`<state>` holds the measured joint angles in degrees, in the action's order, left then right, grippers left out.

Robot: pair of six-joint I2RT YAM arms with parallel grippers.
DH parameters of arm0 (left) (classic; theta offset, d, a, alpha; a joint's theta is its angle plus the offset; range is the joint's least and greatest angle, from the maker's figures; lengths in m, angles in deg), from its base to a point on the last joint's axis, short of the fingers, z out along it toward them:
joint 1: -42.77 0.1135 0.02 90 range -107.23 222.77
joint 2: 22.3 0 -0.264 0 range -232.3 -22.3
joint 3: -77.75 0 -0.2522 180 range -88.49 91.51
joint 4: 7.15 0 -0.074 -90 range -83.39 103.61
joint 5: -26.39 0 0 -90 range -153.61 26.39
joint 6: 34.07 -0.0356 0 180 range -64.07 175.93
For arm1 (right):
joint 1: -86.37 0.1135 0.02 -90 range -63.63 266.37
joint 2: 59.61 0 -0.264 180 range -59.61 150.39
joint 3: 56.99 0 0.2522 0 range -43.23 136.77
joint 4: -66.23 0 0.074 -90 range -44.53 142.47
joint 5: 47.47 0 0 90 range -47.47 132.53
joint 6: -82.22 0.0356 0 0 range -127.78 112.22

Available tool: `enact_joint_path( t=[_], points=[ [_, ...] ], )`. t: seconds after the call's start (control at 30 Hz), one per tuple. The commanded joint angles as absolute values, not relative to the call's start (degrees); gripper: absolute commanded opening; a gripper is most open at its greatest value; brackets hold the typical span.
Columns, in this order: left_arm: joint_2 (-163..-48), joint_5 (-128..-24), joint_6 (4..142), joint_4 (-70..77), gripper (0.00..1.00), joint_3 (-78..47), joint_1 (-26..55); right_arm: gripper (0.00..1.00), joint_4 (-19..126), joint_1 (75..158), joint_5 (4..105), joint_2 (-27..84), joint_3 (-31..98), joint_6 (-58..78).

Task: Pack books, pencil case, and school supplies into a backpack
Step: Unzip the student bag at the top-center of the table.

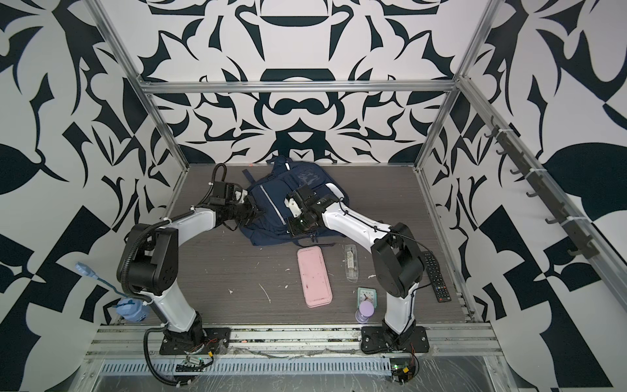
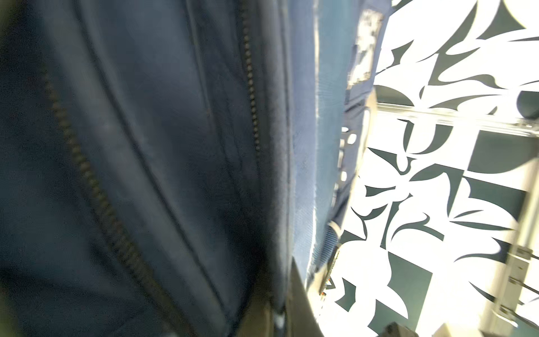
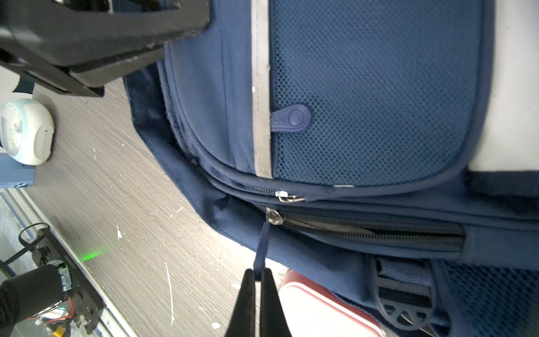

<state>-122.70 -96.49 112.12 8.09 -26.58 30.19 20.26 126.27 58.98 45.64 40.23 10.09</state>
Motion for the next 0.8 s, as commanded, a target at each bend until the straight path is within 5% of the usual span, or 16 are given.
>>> enact_joint_path(
  t=[0.0,0.77],
  points=[
    [-117.83,-99.65,113.84,3.4,0.0,-23.45,29.39,0.0,21.14,127.46,61.96,41.3,43.38,10.21],
    [-117.24,-100.98,119.84,-6.43,0.07,-25.72,28.88,0.0,27.1,129.76,66.0,38.1,43.97,16.26]
  ],
)
